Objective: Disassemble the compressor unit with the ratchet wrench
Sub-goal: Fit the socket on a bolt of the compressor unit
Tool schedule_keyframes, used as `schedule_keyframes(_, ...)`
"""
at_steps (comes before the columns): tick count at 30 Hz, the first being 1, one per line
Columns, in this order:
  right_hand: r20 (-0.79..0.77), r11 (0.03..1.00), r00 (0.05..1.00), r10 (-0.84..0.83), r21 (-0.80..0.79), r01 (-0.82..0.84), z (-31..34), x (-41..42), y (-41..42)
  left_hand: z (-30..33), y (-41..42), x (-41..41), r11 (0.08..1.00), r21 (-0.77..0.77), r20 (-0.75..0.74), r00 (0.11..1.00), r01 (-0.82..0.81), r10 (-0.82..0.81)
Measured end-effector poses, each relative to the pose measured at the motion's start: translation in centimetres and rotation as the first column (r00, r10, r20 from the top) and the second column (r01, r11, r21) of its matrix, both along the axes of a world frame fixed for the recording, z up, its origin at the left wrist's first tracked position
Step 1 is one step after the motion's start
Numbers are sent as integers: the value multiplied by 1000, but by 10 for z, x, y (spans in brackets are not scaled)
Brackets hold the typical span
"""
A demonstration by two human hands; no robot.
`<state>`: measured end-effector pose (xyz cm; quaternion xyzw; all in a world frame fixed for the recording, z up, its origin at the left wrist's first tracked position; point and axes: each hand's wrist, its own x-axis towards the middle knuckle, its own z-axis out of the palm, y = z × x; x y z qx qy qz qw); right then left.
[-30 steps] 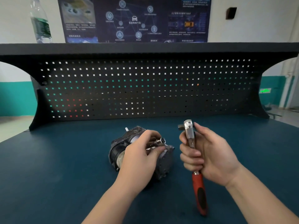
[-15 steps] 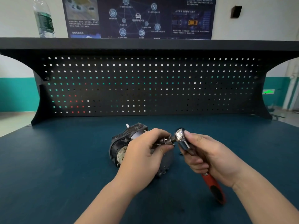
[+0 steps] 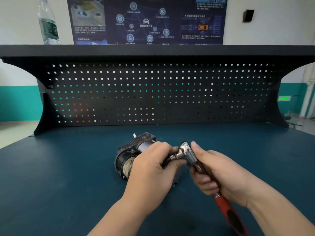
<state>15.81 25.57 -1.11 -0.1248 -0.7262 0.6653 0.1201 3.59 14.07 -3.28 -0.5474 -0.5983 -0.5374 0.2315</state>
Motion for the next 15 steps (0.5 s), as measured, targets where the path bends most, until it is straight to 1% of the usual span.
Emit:
schedule_keyframes(2,-12,1000,1000,-15,7,15,-1,-2,-1,-1,1,0,1000,9,-8,1000,-29,29)
schedule_keyframes(5,-61,994,994,-94,44,97,-5,-4,-2,-2,2,0,998,-3,-24,998,-61,61)
schedule_keyframes(8,-145,986,976,-163,6,165,-6,-6,-2,8,-4,-15,992,-121,68,997,40,-32)
schedule_keyframes(9,-175,980,966,-190,22,197,-7,-6,0,10,-7,-27,987,-149,116,993,55,-37)
schedule_keyframes(10,-206,969,952,-224,57,240,-7,-6,1,10,-10,-42,985,-163,180,984,47,-17)
schedule_keyframes(12,-268,926,918,-291,161,340,-8,-6,3,4,-15,-70,978,-209,308,947,-25,90)
schedule_keyframes(13,-295,901,903,-314,207,381,-8,-7,4,-1,-16,-81,964,-259,339,929,-59,148)
schedule_keyframes(15,-317,875,888,-333,246,416,-8,-11,2,-15,-12,-93,913,-399,310,923,-92,228)
